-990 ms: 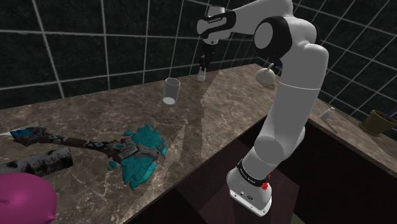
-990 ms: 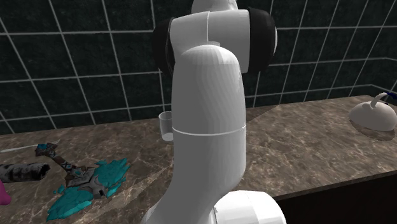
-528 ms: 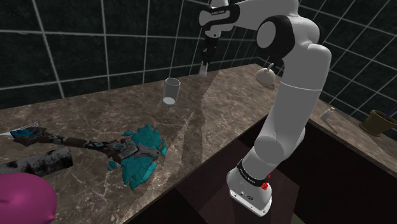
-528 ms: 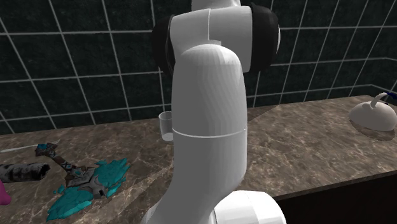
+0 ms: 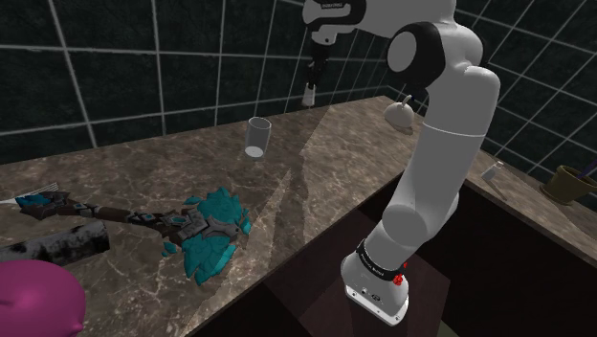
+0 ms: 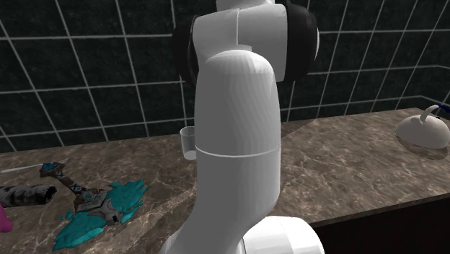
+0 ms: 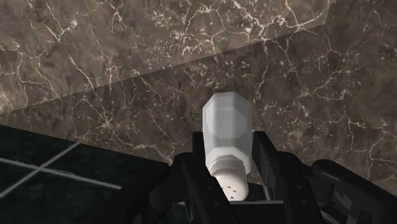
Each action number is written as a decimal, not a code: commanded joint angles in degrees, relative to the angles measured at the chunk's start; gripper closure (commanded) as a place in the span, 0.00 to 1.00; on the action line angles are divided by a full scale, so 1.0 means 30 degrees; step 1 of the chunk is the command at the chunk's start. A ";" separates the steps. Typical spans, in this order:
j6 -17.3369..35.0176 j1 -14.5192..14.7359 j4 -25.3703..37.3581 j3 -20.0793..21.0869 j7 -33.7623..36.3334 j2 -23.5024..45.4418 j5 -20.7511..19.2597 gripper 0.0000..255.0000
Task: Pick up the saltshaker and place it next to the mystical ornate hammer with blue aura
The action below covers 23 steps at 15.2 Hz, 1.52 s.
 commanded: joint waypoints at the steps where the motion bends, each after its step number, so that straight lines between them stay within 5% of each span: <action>1: -0.0519 -0.0027 0.0523 -0.0012 -0.0062 0.0009 0.0010 1.00; 7: -0.1874 -0.0100 0.1972 -0.0038 -0.0207 0.0098 0.0058 1.00; 14: -0.0668 0.1874 -0.4420 0.0728 0.2674 -0.5020 -0.1763 1.00; 23: -0.0713 0.3328 -1.0071 0.2739 0.6533 -1.0308 -0.2868 1.00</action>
